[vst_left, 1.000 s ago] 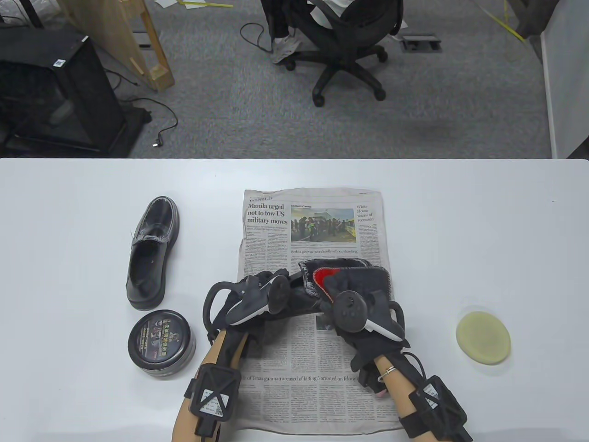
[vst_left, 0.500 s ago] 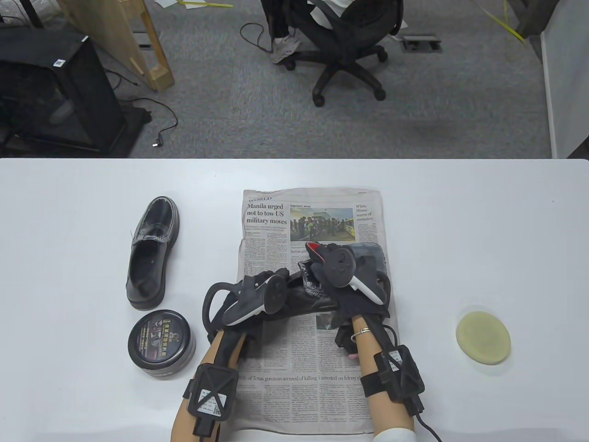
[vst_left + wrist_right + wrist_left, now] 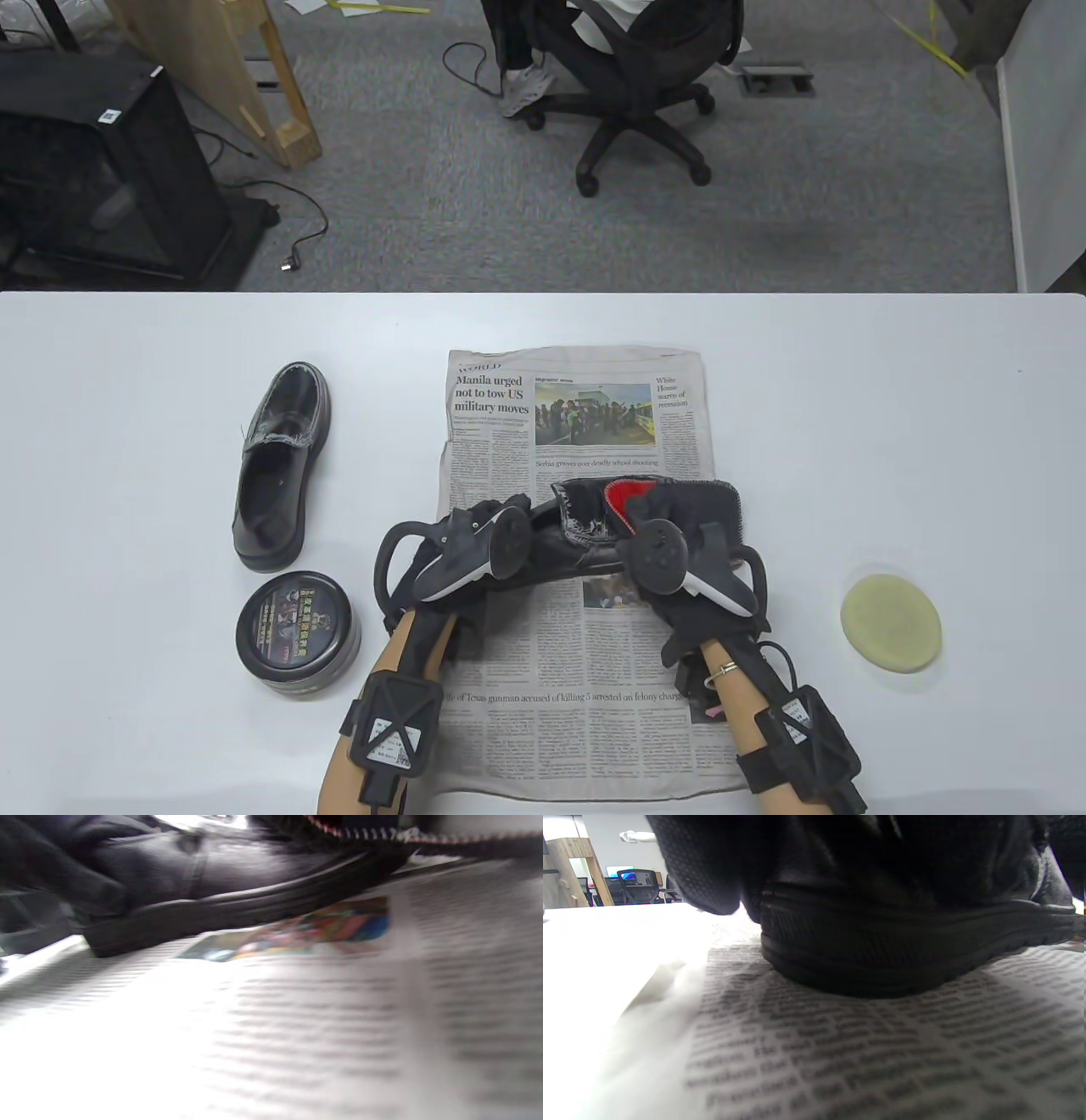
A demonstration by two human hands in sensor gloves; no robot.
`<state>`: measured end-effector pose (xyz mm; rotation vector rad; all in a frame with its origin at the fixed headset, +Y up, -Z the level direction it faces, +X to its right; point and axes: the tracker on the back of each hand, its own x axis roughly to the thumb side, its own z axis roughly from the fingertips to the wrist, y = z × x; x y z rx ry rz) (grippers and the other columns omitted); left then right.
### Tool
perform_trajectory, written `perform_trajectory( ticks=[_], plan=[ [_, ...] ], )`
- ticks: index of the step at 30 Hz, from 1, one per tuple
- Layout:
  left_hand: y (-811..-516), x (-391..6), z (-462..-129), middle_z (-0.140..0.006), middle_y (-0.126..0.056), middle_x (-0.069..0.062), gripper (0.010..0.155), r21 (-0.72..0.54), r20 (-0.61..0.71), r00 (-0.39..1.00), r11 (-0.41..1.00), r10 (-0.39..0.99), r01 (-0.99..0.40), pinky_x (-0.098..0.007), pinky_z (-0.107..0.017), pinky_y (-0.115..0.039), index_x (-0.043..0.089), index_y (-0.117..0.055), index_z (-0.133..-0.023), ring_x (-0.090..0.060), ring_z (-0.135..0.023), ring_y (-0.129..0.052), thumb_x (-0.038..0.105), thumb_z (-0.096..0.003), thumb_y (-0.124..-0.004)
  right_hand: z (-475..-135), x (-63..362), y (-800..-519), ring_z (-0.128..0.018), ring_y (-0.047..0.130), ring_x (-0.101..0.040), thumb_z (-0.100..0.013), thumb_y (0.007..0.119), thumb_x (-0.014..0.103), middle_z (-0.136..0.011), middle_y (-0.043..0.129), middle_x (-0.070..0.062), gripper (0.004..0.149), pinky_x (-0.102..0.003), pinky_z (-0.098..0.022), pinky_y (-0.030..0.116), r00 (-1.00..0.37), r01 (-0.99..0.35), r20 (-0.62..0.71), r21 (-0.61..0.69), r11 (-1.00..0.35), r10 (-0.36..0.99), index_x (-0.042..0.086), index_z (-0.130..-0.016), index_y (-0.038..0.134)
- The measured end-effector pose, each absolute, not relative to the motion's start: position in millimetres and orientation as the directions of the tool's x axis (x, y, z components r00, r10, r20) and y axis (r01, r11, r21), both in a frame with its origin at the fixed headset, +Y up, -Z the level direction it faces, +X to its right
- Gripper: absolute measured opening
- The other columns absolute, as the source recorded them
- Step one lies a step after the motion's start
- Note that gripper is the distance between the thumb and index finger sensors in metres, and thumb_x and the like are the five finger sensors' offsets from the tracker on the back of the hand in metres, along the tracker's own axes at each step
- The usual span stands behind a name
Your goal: Dip and apply leather care cream with polishing sponge on shoes
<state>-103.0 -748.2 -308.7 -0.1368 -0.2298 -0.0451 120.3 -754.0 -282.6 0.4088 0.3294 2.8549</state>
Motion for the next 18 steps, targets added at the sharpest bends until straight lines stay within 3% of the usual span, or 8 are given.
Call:
perform_trajectory(
  ticks=[8,13,18],
  plan=[
    [-748,-103,-309,-0.113,-0.077,0.004,0.083,-0.136,0.246,0.969,0.989,-0.03,0.065,-0.048,-0.072,-0.076,0.039,-0.054,-0.111,-0.024,-0.099,-0.085,0.06,-0.0351,-0.081,-293,79,-736,-0.109,0.02,-0.053,-0.066,0.035,0.044,-0.122,0.02,-0.016,0.06,-0.069,-0.072,0.031,-0.814,-0.398,0.321,0.299,-0.867,0.484,0.018,-0.119,0.026],
    [-749,-103,-309,-0.114,-0.077,0.004,0.084,-0.135,0.249,0.968,0.99,-0.015,0.05,-0.049,-0.072,-0.076,0.039,-0.054,-0.111,-0.024,-0.099,-0.084,0.06,-0.0352,-0.081,-325,72,-740,-0.11,0.018,-0.048,-0.065,0.037,0.048,-0.124,0.025,-0.013,0.061,-0.067,-0.071,0.024,-0.849,-0.399,0.234,0.302,-0.866,0.473,0.021,-0.119,0.029],
    [-748,-103,-309,-0.112,-0.079,0.003,0.084,-0.129,0.24,0.97,0.989,-0.034,0.067,-0.047,-0.07,-0.078,0.038,-0.054,-0.112,-0.025,-0.096,-0.087,0.061,-0.0351,-0.081,-346,92,-749,-0.11,0.015,-0.046,-0.065,0.037,0.048,-0.124,0.023,-0.015,0.062,-0.064,-0.071,0.018,-0.903,-0.372,0.102,0.303,-0.878,0.418,0.019,-0.119,0.026]
  ],
)
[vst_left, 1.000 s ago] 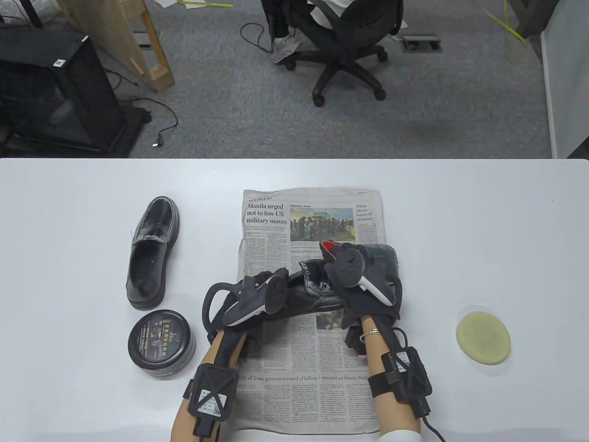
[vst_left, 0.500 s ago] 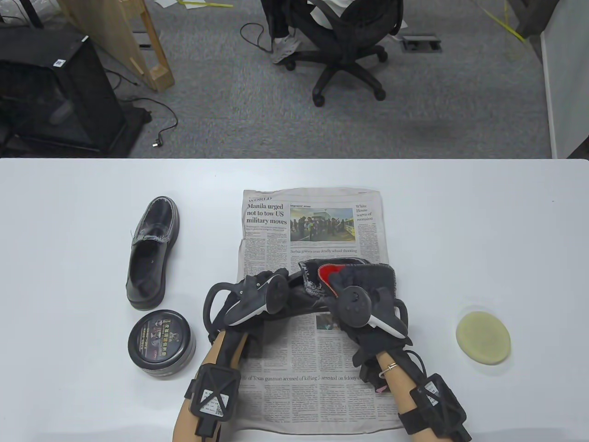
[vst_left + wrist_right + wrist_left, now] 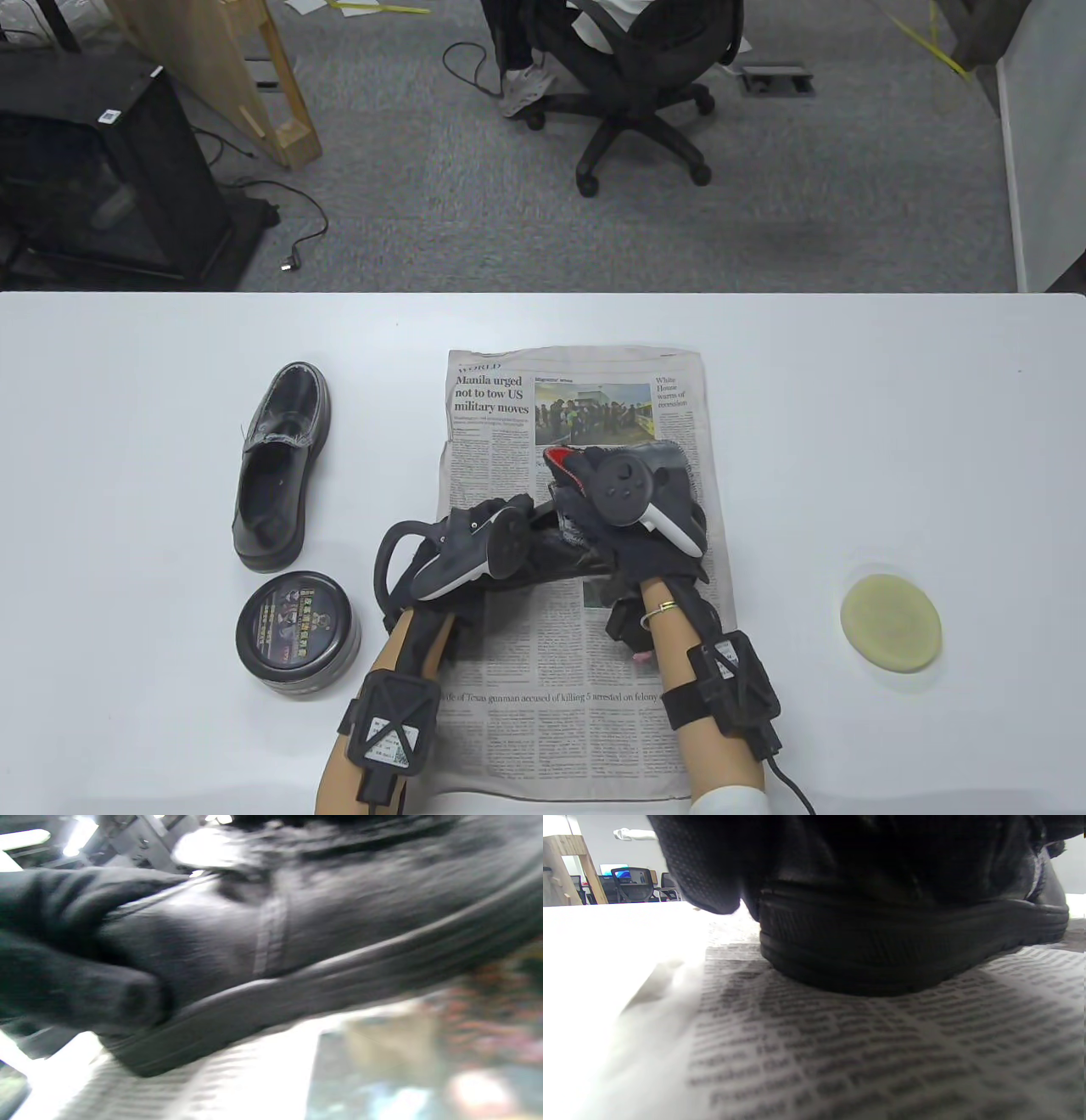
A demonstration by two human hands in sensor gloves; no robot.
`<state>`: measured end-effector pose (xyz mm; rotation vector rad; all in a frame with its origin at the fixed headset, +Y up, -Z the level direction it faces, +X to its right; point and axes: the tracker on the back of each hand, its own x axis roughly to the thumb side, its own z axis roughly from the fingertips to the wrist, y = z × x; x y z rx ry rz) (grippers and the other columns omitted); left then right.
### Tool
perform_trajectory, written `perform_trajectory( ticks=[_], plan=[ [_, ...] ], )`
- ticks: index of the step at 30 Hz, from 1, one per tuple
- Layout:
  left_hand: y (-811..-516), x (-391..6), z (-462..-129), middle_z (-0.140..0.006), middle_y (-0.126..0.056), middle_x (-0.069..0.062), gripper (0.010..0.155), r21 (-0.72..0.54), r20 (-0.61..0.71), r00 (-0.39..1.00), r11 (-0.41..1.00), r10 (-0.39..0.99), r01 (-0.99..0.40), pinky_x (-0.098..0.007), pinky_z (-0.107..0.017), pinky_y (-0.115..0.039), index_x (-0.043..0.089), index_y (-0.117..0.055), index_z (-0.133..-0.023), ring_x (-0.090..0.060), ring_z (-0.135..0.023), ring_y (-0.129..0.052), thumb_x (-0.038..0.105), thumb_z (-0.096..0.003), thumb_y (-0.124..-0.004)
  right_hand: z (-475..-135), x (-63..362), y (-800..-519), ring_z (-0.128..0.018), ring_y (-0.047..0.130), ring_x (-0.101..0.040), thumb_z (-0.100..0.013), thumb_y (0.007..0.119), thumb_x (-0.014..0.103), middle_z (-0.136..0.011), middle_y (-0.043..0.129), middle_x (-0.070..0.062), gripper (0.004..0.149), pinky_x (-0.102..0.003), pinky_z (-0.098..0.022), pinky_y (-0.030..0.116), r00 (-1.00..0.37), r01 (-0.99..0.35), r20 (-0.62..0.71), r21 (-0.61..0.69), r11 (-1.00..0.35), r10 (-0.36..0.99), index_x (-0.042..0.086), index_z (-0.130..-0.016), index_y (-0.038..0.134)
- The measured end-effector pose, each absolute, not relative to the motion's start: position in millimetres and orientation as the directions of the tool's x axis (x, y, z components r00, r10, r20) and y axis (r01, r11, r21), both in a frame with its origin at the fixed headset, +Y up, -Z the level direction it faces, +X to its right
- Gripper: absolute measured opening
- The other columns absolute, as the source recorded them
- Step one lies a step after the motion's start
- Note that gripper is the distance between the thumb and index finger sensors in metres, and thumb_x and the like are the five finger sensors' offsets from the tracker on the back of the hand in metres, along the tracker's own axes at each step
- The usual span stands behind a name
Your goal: Dip and apply leather care cream with polishing sponge on shoes
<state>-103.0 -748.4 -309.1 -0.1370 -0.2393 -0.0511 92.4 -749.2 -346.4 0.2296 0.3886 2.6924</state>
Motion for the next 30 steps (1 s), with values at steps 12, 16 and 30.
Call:
perform_trajectory(
  ticks=[12,16,30],
  plan=[
    [-749,-105,-309,-0.111,-0.08,0.0,0.085,-0.132,0.231,0.973,0.99,-0.008,0.04,-0.047,-0.07,-0.078,0.036,-0.055,-0.112,-0.026,-0.096,-0.087,0.061,-0.0347,-0.081,-315,168,-735,-0.107,0.052,-0.048,-0.065,0.046,0.042,-0.121,0.044,-0.014,0.057,-0.064,-0.073,0.049,-0.954,-0.292,0.042,0.094,-0.952,0.297,0.02,-0.117,0.038],
    [-749,-105,-309,-0.111,-0.08,0.0,0.085,-0.133,0.231,0.973,0.99,-0.007,0.039,-0.048,-0.07,-0.077,0.036,-0.055,-0.112,-0.026,-0.096,-0.087,0.061,-0.0349,-0.081,-303,201,-713,-0.103,0.062,-0.045,-0.064,0.047,0.041,-0.117,0.056,-0.015,0.054,-0.062,-0.072,0.055,-0.959,-0.283,-0.017,-0.038,-0.958,0.284,0.021,-0.114,0.046],
    [-749,-105,-309,-0.112,-0.08,0.0,0.085,-0.131,0.233,0.973,0.991,-0.004,0.036,-0.048,-0.07,-0.077,0.036,-0.055,-0.112,-0.026,-0.096,-0.086,0.06,-0.0349,-0.081,-282,283,-717,-0.103,0.064,-0.043,-0.063,0.048,0.042,-0.117,0.059,-0.011,0.051,-0.06,-0.073,0.056,-0.946,0.071,-0.324,-0.154,-0.985,-0.017,0.027,-0.112,0.047]
  ],
)
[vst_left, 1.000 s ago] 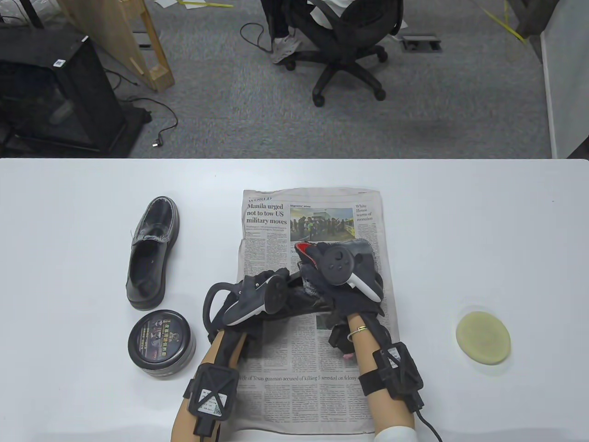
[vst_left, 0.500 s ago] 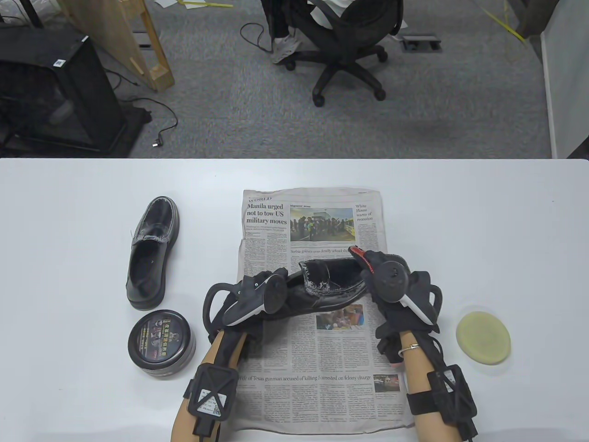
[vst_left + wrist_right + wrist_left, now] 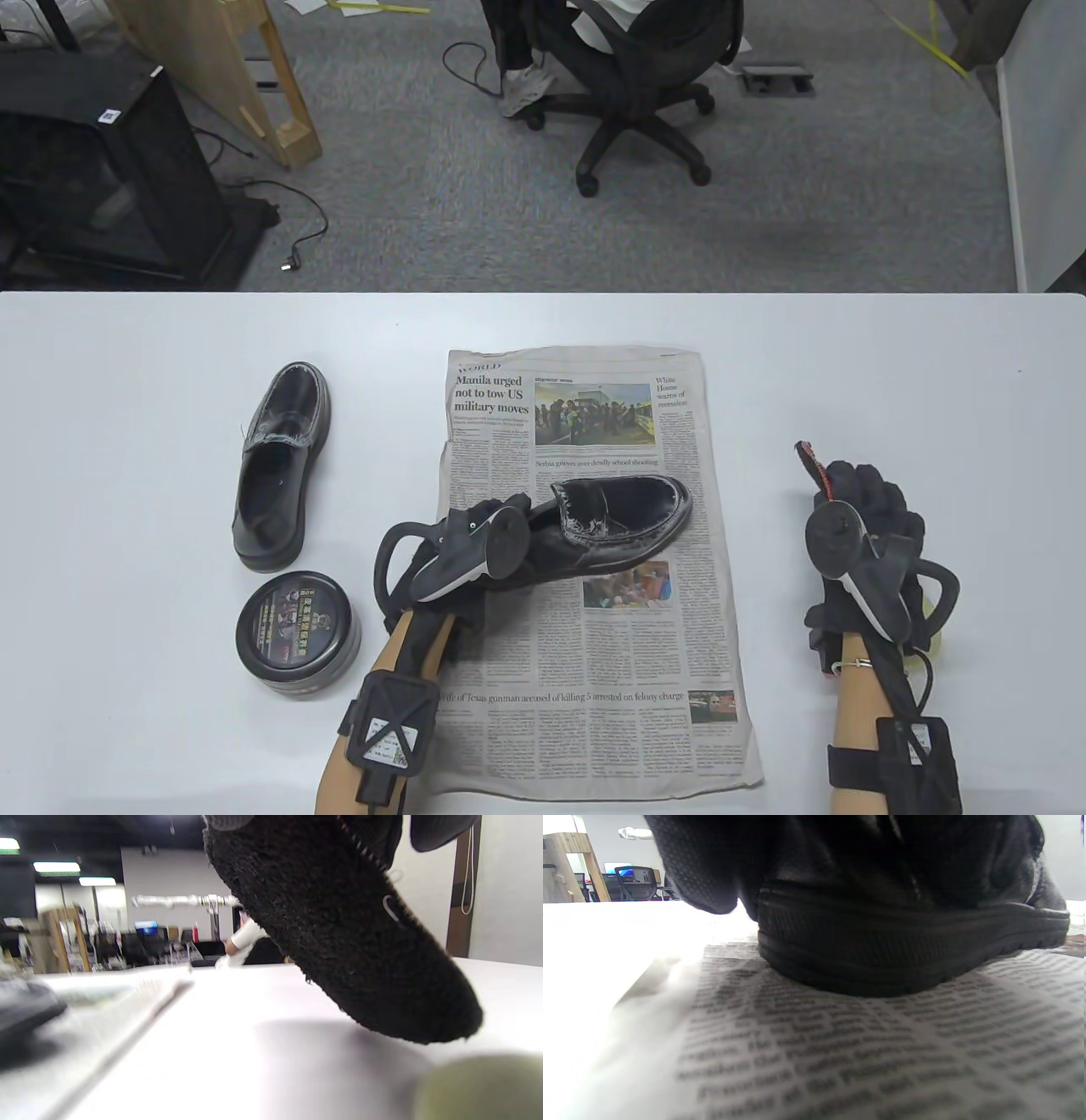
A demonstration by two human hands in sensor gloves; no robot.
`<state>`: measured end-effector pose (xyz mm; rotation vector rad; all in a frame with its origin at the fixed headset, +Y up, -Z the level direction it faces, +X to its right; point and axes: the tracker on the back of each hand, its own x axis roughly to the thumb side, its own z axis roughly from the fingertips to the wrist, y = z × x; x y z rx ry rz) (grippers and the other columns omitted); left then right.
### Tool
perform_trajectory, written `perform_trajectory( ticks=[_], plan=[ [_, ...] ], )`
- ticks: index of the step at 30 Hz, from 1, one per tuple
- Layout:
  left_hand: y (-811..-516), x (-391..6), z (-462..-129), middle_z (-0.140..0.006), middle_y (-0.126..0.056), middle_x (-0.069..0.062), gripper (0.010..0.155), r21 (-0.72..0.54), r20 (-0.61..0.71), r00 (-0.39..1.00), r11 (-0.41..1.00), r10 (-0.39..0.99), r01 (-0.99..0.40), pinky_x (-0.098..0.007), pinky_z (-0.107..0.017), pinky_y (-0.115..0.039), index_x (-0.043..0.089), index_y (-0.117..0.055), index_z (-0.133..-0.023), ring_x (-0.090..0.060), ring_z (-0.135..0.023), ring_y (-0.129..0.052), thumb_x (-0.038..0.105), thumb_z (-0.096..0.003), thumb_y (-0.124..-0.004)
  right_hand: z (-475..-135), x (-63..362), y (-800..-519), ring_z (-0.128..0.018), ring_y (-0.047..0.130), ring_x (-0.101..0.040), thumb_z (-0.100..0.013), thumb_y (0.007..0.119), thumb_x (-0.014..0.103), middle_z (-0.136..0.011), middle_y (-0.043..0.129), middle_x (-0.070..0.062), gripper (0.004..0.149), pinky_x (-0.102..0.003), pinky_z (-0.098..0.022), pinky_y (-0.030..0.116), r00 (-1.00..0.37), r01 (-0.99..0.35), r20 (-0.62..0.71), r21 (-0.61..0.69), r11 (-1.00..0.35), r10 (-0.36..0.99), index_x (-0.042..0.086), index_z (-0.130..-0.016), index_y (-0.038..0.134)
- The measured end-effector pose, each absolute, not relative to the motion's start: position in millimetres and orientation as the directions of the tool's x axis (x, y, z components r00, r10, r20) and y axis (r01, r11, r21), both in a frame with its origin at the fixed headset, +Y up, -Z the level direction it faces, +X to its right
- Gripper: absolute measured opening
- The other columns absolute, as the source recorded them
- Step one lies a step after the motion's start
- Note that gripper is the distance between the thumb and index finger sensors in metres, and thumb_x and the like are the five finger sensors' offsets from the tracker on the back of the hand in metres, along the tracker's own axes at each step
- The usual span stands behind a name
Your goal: Dip and apply leather care cream with polishing sponge on shoes
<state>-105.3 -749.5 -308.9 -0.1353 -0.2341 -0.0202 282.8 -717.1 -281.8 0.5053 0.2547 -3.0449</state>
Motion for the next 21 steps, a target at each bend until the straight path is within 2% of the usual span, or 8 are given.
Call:
perform_trajectory(
  ticks=[4,7,9,11,13,16,18,21],
  plan=[
    [-750,-105,-309,-0.112,-0.08,0.0,0.085,-0.132,0.233,0.972,0.991,-0.003,0.034,-0.048,-0.07,-0.077,0.036,-0.055,-0.112,-0.026,-0.097,-0.086,0.06,-0.0349,-0.081,-286,280,-739,-0.104,0.063,-0.044,-0.063,0.049,0.042,-0.117,0.059,-0.012,0.053,-0.061,-0.072,0.056,-0.957,0.042,-0.288,-0.034,-0.999,-0.031,0.026,-0.113,0.048],
    [-750,-106,-309,-0.112,-0.079,0.0,0.085,-0.132,0.234,0.972,0.991,-0.002,0.034,-0.048,-0.07,-0.077,0.036,-0.055,-0.112,-0.026,-0.097,-0.086,0.061,-0.035,-0.081,-290,275,-757,-0.104,0.062,-0.045,-0.062,0.053,0.045,-0.117,0.06,-0.013,0.054,-0.062,-0.072,0.056,-0.977,-0.003,-0.208,0.22,-0.975,-0.044,0.026,-0.113,0.051],
    [-750,-106,-309,-0.112,-0.079,0.0,0.086,-0.132,0.235,0.972,0.991,-0.001,0.033,-0.048,-0.07,-0.077,0.035,-0.054,-0.112,-0.026,-0.097,-0.086,0.061,-0.0352,-0.081,-289,271,-765,-0.109,0.046,-0.047,-0.061,0.056,0.048,-0.121,0.04,-0.016,0.062,-0.063,-0.074,0.047,-0.982,0.003,-0.172,0.395,-0.919,-0.077,0.023,-0.115,0.041],
    [-750,-106,-309,-0.113,-0.078,0.0,0.087,-0.132,0.235,0.972,0.991,-0.005,0.037,-0.049,-0.07,-0.077,0.035,-0.054,-0.113,-0.026,-0.097,-0.086,0.061,-0.0352,-0.081,-286,267,-761,-0.109,0.044,-0.051,-0.058,0.05,0.058,-0.122,0.038,-0.021,0.074,-0.067,-0.073,0.046,-0.987,0.025,-0.134,0.395,-0.918,-0.084,0.018,-0.119,0.039],
    [-748,-104,-307,-0.116,-0.075,-0.003,0.089,-0.13,0.239,0.971,0.99,-0.03,0.062,-0.051,-0.071,-0.075,0.033,-0.051,-0.115,-0.029,-0.1,-0.082,0.062,-0.0358,-0.081,-283,264,-757,-0.108,0.039,-0.056,-0.058,0.044,0.062,-0.123,0.036,-0.026,0.079,-0.07,-0.071,0.042,-0.991,-0.043,-0.131,0.409,-0.911,-0.012,0.012,-0.12,0.04],
    [-741,-101,-302,-0.126,-0.053,-0.012,0.098,-0.111,0.271,0.956,0.983,-0.112,0.146,-0.06,-0.076,-0.065,0.029,-0.034,-0.12,-0.038,-0.112,-0.062,0.062,-0.0394,-0.079,-273,258,-743,-0.108,0.034,-0.057,-0.059,0.042,0.061,-0.123,0.031,-0.027,0.079,-0.07,-0.071,0.039,-0.994,-0.073,-0.096,0.303,-0.95,0.046,0.012,-0.121,0.035],
    [-731,-104,-297,-0.129,-0.04,-0.019,0.1,-0.09,0.289,0.954,0.99,-0.08,0.11,-0.064,-0.077,-0.059,0.024,-0.028,-0.121,-0.044,-0.114,-0.05,0.063,-0.0425,-0.076,-263,252,-731,-0.108,0.034,-0.057,-0.059,0.042,0.06,-0.123,0.03,-0.027,0.078,-0.07,-0.071,0.039,-0.997,-0.06,-0.051,0.225,-0.972,0.05,0.012,-0.121,0.033],
    [-705,-120,-282,-0.127,-0.036,-0.026,0.098,-0.052,0.272,0.962,0.998,-0.005,0.02,-0.067,-0.076,-0.056,0.02,-0.031,-0.122,-0.05,-0.112,-0.046,0.062,-0.0453,-0.074,-244,241,-717,-0.108,0.034,-0.057,-0.059,0.042,0.059,-0.123,0.03,-0.027,0.078,-0.07,-0.071,0.04,-0.996,-0.076,0.039,0.167,-0.983,0.084,0.012,-0.121,0.032]
  ],
)
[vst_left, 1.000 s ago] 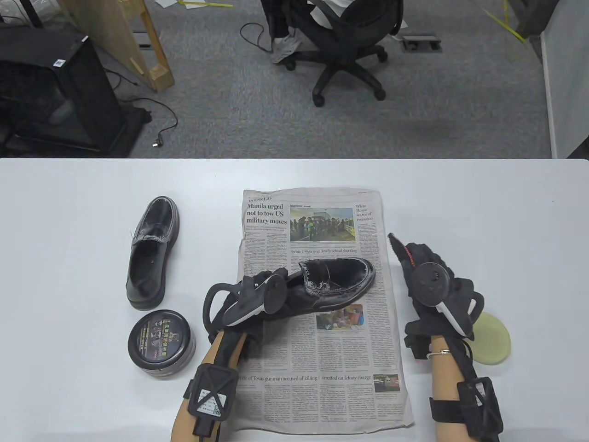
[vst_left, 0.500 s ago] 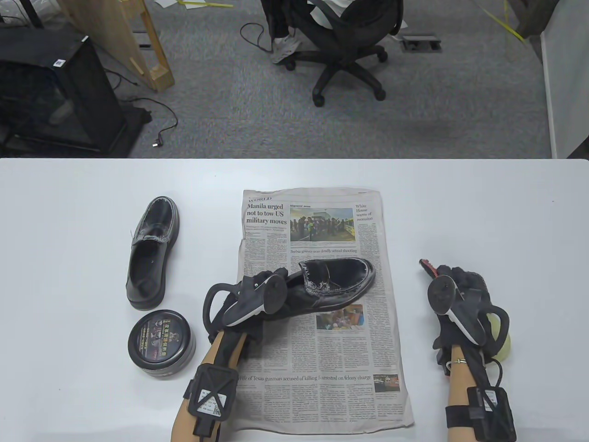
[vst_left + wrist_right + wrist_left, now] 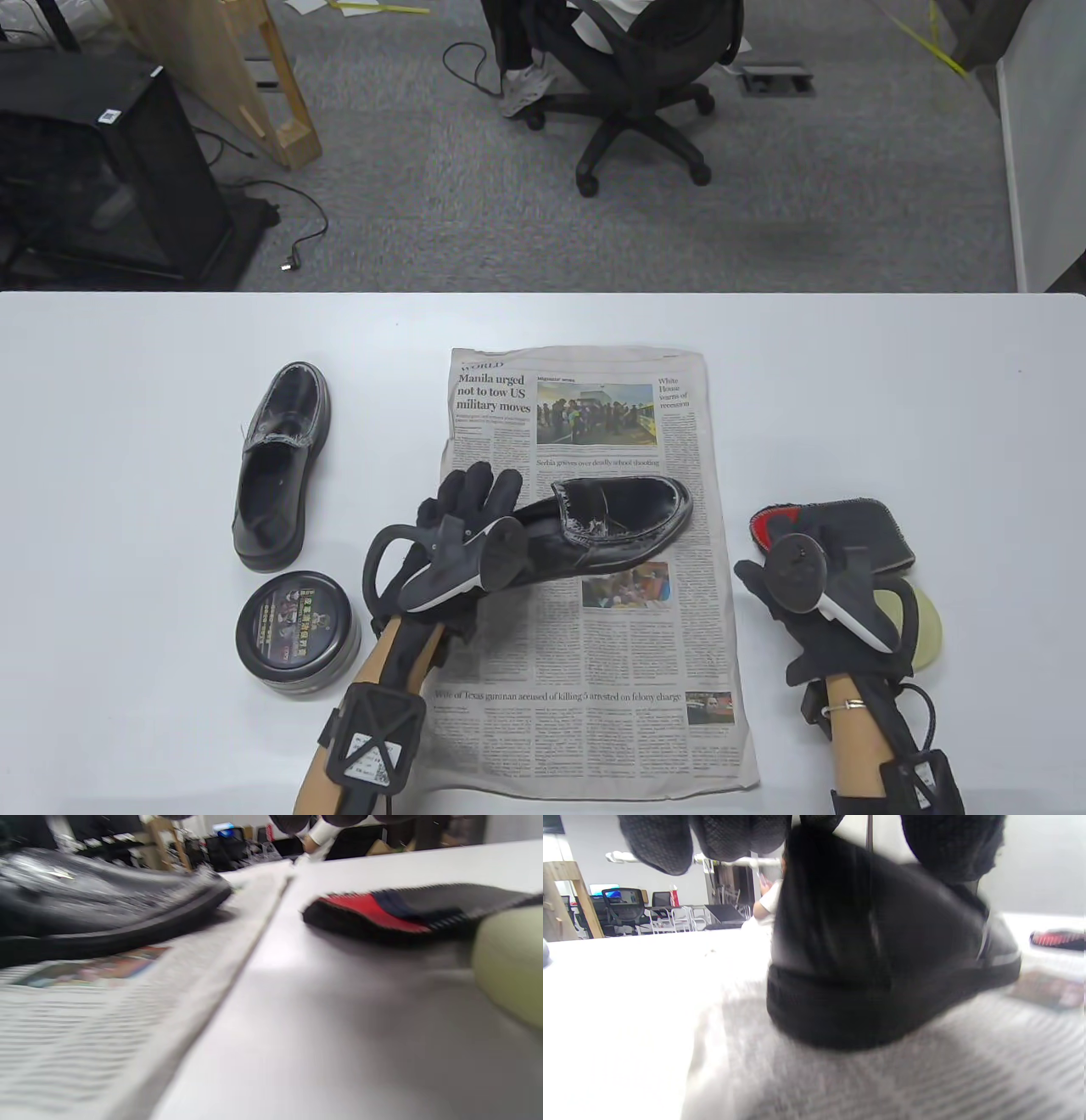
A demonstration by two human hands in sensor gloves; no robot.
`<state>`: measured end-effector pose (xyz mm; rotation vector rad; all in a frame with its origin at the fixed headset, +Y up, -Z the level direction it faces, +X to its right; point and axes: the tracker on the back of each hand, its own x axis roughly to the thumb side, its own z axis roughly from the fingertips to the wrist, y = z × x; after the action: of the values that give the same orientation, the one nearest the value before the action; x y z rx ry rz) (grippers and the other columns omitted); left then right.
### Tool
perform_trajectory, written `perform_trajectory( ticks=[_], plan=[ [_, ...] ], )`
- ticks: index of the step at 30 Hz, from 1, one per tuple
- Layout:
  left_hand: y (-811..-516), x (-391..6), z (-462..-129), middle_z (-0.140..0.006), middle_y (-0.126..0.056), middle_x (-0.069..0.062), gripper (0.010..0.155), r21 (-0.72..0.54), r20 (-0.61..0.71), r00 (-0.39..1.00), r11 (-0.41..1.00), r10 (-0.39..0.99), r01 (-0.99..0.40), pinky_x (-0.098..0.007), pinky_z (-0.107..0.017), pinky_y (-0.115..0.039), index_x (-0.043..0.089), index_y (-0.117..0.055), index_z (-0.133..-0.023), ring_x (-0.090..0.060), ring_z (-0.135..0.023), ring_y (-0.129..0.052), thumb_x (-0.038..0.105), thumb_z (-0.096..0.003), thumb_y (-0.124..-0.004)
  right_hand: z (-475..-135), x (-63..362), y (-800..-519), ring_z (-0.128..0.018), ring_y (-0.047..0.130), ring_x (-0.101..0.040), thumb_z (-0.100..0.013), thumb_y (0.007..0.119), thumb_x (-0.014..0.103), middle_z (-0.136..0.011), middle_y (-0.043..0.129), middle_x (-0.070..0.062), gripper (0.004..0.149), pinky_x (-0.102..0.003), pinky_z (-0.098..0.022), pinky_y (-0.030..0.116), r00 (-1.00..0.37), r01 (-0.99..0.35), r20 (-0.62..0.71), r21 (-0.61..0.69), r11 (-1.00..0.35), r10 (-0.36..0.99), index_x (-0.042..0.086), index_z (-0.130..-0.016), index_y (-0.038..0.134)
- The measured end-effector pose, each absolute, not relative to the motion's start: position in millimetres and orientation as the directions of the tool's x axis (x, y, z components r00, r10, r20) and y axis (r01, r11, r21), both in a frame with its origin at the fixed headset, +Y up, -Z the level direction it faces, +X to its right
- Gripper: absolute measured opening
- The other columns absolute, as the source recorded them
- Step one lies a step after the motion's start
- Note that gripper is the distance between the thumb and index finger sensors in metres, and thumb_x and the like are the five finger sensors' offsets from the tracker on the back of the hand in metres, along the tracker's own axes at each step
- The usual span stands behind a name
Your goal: Dip and apply leather care cream with polishing sponge on shoes
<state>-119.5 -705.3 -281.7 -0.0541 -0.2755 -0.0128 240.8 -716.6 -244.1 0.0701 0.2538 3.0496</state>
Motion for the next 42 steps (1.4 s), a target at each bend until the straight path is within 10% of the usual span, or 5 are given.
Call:
perform_trajectory(
  ticks=[5,16,25,42],
  plan=[
    [-673,-167,-243,-0.126,-0.037,-0.036,0.101,-0.006,0.166,0.969,0.983,-0.182,0.186,-0.074,-0.07,-0.057,0.012,-0.034,-0.123,-0.061,-0.107,-0.046,0.068,-0.0461,-0.07,-215,220,-713,-0.107,0.035,-0.058,-0.059,0.043,0.059,-0.122,0.029,-0.028,0.079,-0.069,-0.071,0.041,-0.972,-0.105,0.198,0.115,-0.988,0.127,0.011,-0.12,0.03],
    [-741,-261,-219,-0.111,-0.014,-0.06,0.123,-0.542,0.03,0.981,0.822,-0.191,0.177,-0.085,-0.054,-0.063,0.001,0.001,-0.113,-0.082,-0.091,-0.035,0.078,-0.0434,-0.064,-206,207,-724,-0.106,0.037,-0.057,-0.059,0.045,0.058,-0.121,0.03,-0.028,0.078,-0.068,-0.071,0.043,-0.963,-0.035,0.261,0.106,-0.994,0.062,0.011,-0.12,0.029],
    [-745,-270,-221,-0.11,-0.02,-0.06,0.122,-0.379,-0.002,1.0,0.925,0.009,-0.009,-0.083,-0.062,-0.058,0.005,-0.008,-0.119,-0.082,-0.089,-0.043,0.072,-0.044,-0.077,-206,205,-729,-0.107,0.037,-0.056,-0.059,0.047,0.058,-0.122,0.03,-0.027,0.078,-0.068,-0.072,0.045,-0.962,-0.016,0.27,0.11,-0.994,0.045,0.012,-0.119,0.026],
    [-719,-49,-204,-0.111,-0.024,-0.06,0.122,-0.282,0.667,0.741,0.947,0.078,0.153,-0.081,-0.064,-0.058,0.0,-0.012,-0.12,-0.082,-0.089,-0.045,0.073,-0.0447,-0.076,-205,201,-729,-0.107,0.038,-0.056,-0.059,0.047,0.057,-0.121,0.031,-0.026,0.078,-0.067,-0.072,0.045,-0.957,-0.019,0.285,0.119,-0.993,0.052,0.011,-0.119,0.027]
  ],
)
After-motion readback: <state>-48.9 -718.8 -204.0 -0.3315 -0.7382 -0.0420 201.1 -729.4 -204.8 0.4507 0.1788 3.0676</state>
